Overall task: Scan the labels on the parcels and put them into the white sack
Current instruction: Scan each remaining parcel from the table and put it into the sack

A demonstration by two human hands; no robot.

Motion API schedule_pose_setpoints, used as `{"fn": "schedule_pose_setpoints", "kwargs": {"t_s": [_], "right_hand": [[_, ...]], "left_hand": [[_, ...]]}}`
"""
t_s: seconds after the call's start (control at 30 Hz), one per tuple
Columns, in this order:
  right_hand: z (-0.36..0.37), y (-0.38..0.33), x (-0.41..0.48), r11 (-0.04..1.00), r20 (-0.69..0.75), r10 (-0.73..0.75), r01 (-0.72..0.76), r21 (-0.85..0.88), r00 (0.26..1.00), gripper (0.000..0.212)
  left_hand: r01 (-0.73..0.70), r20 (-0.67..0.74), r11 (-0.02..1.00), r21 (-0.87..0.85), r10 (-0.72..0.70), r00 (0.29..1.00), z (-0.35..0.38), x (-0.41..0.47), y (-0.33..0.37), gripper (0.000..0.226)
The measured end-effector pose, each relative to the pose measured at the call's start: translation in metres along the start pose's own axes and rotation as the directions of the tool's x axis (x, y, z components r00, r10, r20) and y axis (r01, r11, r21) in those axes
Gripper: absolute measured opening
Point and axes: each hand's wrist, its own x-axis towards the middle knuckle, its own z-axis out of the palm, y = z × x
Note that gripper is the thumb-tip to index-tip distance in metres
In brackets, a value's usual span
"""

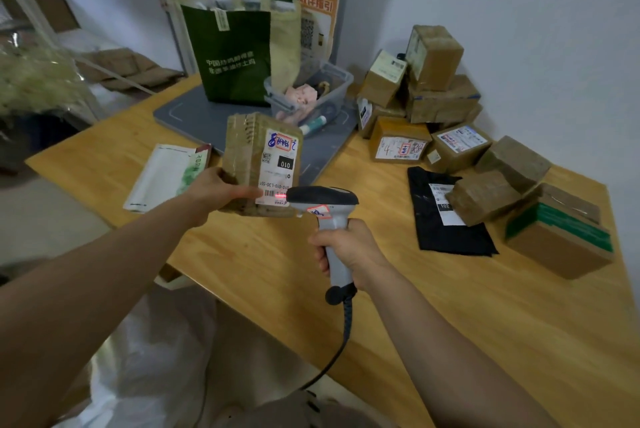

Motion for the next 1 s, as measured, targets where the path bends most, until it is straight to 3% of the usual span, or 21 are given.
{"fn": "schedule_pose_setpoints", "kwargs": {"t_s": [0.3, 0.7, 0.83, 1.0], "right_hand": [[0.015, -0.003, -0.001, 1.0, 0.006, -0.011, 0.011, -0.002, 1.0, 0.008], [0.038, -0.006, -0.003, 0.999, 0.052, -0.029, 0.03, -0.014, 0.998, 0.011], [0.051, -0.008, -0.002, 0.998, 0.102, -0.054, 0.051, 0.036, 0.993, 0.014], [0.088, -0.012, 0.001, 0.997, 0.197, -0.062, 0.053, 0.047, 0.978, 0.013]], "left_hand": [[-0.011, -0.061, 1.0, -0.002, 0.01, 0.998, -0.011, -0.005, -0.009, 0.061], [0.014, -0.137, 0.999, -0.03, -0.018, 0.99, -0.029, -0.022, -0.018, 0.067], [0.048, -0.187, 0.995, -0.085, -0.063, 0.98, -0.041, -0.034, -0.025, 0.063], [0.078, -0.359, 0.958, -0.277, -0.179, 0.916, -0.092, -0.066, -0.055, 0.071]]}}
